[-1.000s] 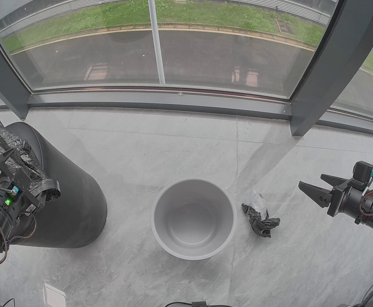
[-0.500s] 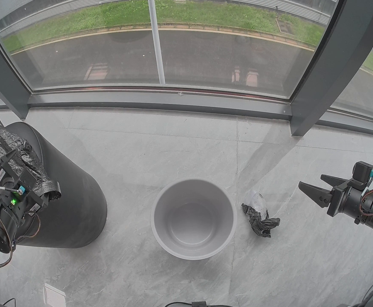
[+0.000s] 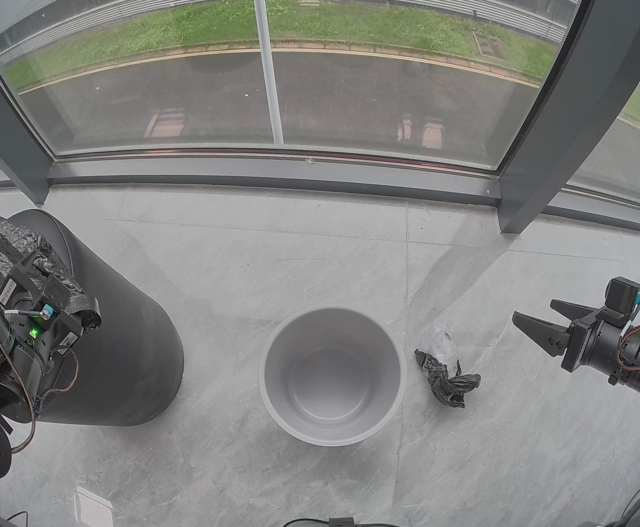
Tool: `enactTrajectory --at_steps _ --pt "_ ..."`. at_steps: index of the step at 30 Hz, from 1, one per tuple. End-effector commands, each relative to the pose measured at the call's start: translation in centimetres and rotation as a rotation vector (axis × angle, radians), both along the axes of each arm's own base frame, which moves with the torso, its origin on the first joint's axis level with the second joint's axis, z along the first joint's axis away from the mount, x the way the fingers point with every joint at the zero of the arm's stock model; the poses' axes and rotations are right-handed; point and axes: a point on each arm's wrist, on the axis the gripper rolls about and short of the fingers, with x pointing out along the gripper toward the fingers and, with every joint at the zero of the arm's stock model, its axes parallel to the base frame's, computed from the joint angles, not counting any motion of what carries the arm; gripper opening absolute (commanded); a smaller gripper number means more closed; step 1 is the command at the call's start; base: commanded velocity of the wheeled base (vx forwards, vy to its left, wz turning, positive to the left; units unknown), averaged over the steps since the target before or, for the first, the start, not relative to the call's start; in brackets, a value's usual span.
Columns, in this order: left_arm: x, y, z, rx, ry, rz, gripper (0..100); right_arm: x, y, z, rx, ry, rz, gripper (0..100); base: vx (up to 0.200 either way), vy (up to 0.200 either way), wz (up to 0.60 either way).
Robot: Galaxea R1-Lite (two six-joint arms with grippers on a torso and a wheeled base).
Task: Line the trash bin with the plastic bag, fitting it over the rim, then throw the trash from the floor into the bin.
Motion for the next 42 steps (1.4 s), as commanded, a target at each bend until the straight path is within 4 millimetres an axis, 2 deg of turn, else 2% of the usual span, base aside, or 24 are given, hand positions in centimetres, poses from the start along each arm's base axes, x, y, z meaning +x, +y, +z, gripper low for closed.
enactTrajectory --at_steps 1,11,17,21,23,24,25,26,30,32,33,34,36,38,39,40,42 --pt "0.3 0.0 -0.4 0.003 0.019 0.0 0 -0.1 0.0 0.1 0.001 -0.004 0.001 100 0.0 0.0 0.0" --pt "0.2 0.1 -0.2 -0.06 -0.009 0.005 0 0.1 -0.3 -0.5 -0.007 0.02 -0.014 100 0.0 0.0 0.0" --pt "0.9 -0.1 1.7 -0.232 -0.128 -0.008 0 0.6 -0.3 -1.5 -0.01 0.034 -0.019 100 0.0 0.0 0.0" --pt "2.3 0.7 3.6 -0.443 -0.245 0.009 0 0.8 -0.2 -2.1 -0.014 0.017 -0.017 100 0.0 0.0 0.0" --pt "4.4 1.6 4.2 -0.624 -0.301 0.022 0 1.0 -0.2 -2.3 -0.013 0.006 -0.018 100 0.0 0.0 0.0" --pt "5.0 1.8 4.4 -0.694 -0.326 0.02 0 1.0 -0.2 -2.4 -0.013 0.005 -0.018 100 0.0 0.0 0.0" --pt "5.0 1.8 4.4 -0.694 -0.326 0.02 0 1.0 -0.2 -2.4 -0.013 0.005 -0.018 100 0.0 0.0 0.0" --pt "6.7 2.2 5.4 -0.918 -0.418 -0.012 0 1.2 -0.1 -2.6 -0.015 0.012 -0.02 100 0.0 0.0 0.0" --pt "8.0 2.7 7.8 -1.255 -0.515 -0.097 0 1.6 0.0 -3.2 -0.022 0.039 -0.019 100 0.0 0.0 0.0" --pt "7.6 2.5 8.6 -1.39 -0.452 -0.114 0 1.6 0.1 -3.4 -0.023 0.046 -0.013 100 0.0 0.0 0.0" --pt "7.6 2.5 8.6 -1.39 -0.452 -0.114 0 1.6 0.1 -3.4 -0.023 0.046 -0.013 100 0.0 0.0 0.0" --pt "6.2 1.9 9.8 -1.501 -0.359 -0.151 0 1.6 0.2 -3.4 -0.024 0.046 -0.01 100 0.0 0.0 0.0" --pt "4.9 1.3 10.7 -1.614 -0.235 -0.207 0 1.6 0.2 -3.3 -0.023 0.043 -0.01 100 0.0 0.0 0.0" --pt "2.8 1.0 12.4 -1.784 -0.041 -0.312 0 1.6 0.2 -3.2 -0.022 0.039 -0.009 100 0.0 0.0 0.0" --pt "2.7 0.9 12.5 -1.794 -0.026 -0.317 0 1.5 0.2 -3.2 -0.021 0.037 -0.009 100 0.0 0.0 0.0" --pt "1.5 0.9 13.7 -1.93 0.129 -0.378 0 1.5 0.2 -3.2 -0.021 0.036 -0.007 100 0.0 0.0 0.0" --pt "0.9 1.0 14.4 -2.039 0.251 -0.41 0 1.5 0.2 -3.2 -0.021 0.034 -0.009 100 0.0 0.0 0.0"
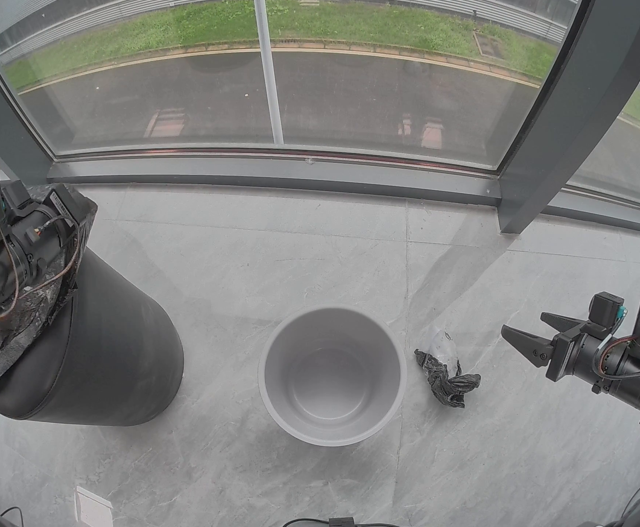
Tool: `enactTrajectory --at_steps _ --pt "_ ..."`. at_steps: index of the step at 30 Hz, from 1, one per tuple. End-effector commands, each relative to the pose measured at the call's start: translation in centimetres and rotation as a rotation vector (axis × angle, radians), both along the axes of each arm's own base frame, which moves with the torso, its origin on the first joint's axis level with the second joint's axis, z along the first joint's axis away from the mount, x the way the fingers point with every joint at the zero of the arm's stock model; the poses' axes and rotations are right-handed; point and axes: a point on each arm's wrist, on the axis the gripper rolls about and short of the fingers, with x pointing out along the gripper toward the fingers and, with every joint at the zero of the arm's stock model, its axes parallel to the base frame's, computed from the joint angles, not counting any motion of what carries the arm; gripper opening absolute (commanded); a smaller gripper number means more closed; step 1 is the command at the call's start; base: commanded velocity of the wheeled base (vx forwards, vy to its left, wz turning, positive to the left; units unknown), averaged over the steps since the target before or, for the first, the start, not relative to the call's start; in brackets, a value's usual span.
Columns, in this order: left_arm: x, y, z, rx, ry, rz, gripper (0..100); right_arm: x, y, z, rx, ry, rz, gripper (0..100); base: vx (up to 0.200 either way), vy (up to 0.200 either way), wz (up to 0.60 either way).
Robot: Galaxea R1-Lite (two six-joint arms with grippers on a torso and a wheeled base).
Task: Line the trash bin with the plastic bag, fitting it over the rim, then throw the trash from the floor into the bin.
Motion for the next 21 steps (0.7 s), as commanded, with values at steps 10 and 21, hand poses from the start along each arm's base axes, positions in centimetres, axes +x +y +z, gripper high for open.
enactTrajectory --at_steps 10,21 --pt "-4.1 -0.2 5.6 -0.704 0.359 -0.762 0 -0.4 1.1 -0.4 0.0 -0.038 0.024 100 0.0 0.0 0.0" --pt "-3.2 -0.7 2.3 -0.702 0.481 -1.046 0 -0.7 4.0 -0.7 -0.008 -0.025 0.142 100 0.0 0.0 0.0"
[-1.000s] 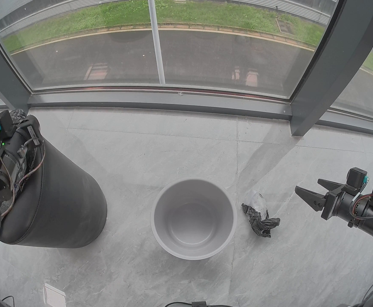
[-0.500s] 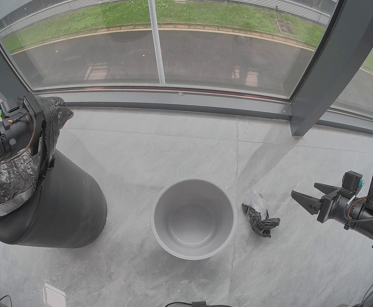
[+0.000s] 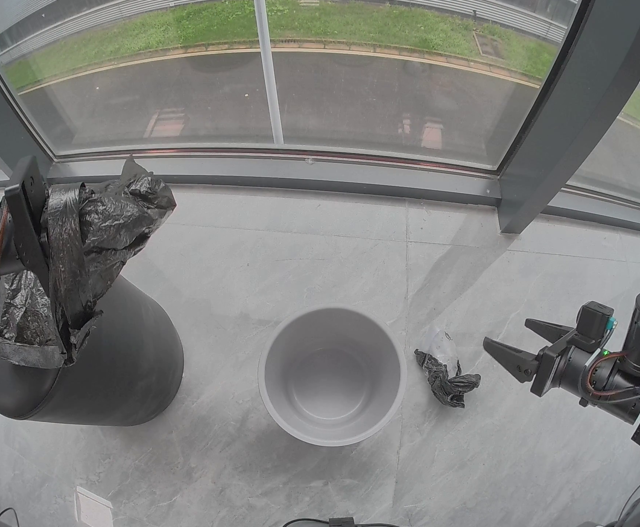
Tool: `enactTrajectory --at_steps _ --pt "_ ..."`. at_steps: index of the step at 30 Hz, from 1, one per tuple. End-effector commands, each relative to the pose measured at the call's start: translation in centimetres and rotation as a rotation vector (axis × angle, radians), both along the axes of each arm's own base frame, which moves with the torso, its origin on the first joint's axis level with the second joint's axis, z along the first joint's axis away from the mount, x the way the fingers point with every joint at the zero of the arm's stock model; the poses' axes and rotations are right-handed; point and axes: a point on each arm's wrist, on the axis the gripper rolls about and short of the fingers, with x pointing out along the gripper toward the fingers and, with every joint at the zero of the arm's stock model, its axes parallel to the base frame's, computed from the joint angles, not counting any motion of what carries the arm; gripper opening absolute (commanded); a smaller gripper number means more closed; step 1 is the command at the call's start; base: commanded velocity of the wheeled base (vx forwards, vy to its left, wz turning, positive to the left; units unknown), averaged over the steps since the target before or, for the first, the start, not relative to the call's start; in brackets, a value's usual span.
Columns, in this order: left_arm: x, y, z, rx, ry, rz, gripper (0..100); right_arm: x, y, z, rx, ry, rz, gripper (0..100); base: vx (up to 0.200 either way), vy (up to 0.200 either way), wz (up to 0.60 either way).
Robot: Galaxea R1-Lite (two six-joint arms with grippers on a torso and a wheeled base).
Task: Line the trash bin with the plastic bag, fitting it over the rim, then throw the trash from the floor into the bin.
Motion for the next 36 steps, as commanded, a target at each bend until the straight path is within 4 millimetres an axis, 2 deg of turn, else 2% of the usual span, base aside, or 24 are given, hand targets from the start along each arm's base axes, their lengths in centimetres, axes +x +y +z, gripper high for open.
enactTrajectory --at_steps 1,2,7,12,16,20,23,26,30,36 --pt "0.5 -0.1 -1.7 -0.014 0.03 -0.059 0 0.0 2.0 -0.2 -0.005 0.005 0.079 100 0.0 0.0 0.0" --pt "0.3 -0.8 -1.6 -0.017 0.006 -0.089 0 0.1 3.1 0.1 0.0 -0.013 0.107 100 0.0 0.0 0.0" --pt "-0.9 -2.6 0.4 -0.044 -0.011 -0.096 0 0.2 5.5 0.9 -0.003 -0.056 0.103 100 0.0 0.0 0.0" --pt "-2.2 -5.9 3.0 -0.075 -0.08 -0.036 0 -0.9 7.1 1.4 0.007 -0.074 0.158 100 0.0 0.0 0.0" --pt "-3.2 -7.9 4.2 -0.094 -0.112 -0.112 0 -1.5 8.2 1.9 0.027 -0.088 0.201 100 0.0 0.0 0.0" --pt "-3.9 -9.6 5.1 -0.113 -0.149 -0.104 0 -1.3 9.9 3.2 0.052 -0.141 0.156 100 0.0 0.0 0.0" --pt "-4.2 -10.3 6.0 -0.142 -0.194 -0.108 0 -1.5 11.0 4.3 0.056 -0.155 0.141 100 0.0 0.0 0.0" --pt "-3.7 -10.7 6.2 -0.155 -0.214 -0.107 0 -2.2 11.6 4.4 0.048 -0.141 0.17 100 0.0 0.0 0.0" --pt "-3.2 -11.2 6.0 -0.155 -0.204 -0.082 0 -2.9 11.9 4.1 0.035 -0.125 0.2 100 0.0 0.0 0.0" --pt "-3.7 -11.8 6.0 -0.165 -0.214 -0.097 0 -3.6 13.1 3.7 0.023 -0.113 0.252 100 0.0 0.0 0.0"
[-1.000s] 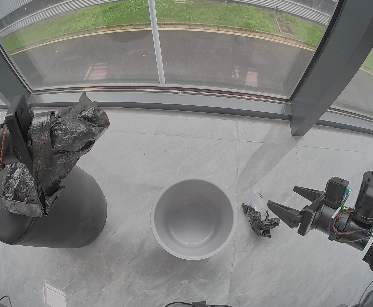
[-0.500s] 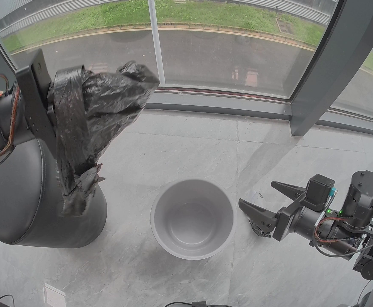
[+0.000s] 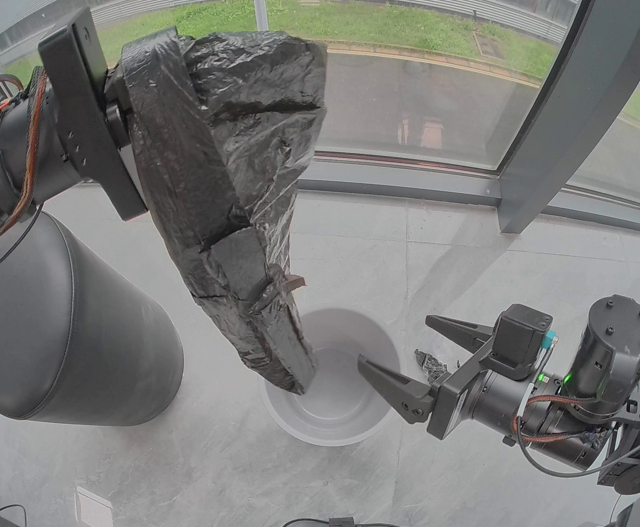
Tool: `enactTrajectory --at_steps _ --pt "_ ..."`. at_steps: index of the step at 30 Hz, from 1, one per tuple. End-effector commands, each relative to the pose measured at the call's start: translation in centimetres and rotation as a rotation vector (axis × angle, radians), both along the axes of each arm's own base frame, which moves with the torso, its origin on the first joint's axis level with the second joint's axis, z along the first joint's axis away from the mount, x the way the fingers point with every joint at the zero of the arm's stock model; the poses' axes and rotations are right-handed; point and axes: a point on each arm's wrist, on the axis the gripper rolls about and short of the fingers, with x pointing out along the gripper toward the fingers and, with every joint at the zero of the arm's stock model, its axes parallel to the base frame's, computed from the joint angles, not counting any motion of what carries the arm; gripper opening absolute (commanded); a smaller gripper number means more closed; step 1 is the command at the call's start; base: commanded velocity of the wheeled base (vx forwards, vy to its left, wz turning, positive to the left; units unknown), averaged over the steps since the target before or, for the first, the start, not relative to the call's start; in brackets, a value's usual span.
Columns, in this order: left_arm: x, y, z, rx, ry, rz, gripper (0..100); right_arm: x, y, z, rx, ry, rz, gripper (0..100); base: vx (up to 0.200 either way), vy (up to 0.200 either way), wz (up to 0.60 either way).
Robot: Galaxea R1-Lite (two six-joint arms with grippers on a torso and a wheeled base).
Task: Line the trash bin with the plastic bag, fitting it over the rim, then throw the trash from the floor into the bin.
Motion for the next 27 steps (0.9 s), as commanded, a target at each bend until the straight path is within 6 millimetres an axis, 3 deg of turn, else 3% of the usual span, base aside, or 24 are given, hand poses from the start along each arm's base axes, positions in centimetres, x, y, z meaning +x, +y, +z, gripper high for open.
enactTrajectory --at_steps 1,14,23,27 --pt "-0.1 -0.6 -0.2 -0.001 -0.002 -0.023 0 -0.5 0.8 -0.2 -0.007 0.005 0.035 100 0.0 0.0 0.0" --pt "-0.5 -0.9 -0.3 -0.018 -0.018 -0.043 0 0.4 5.7 -1.0 -0.065 0.036 0.109 100 0.0 0.0 0.0" --pt "-1.2 -0.8 -0.1 -0.025 -0.024 -0.059 0 2.3 9.6 -2.4 -0.1 0.055 0.121 100 0.0 0.0 0.0" --pt "-1.4 -0.7 0.1 -0.03 -0.029 -0.059 0 3.2 10.5 -3.0 -0.107 0.057 0.106 100 0.0 0.0 0.0"
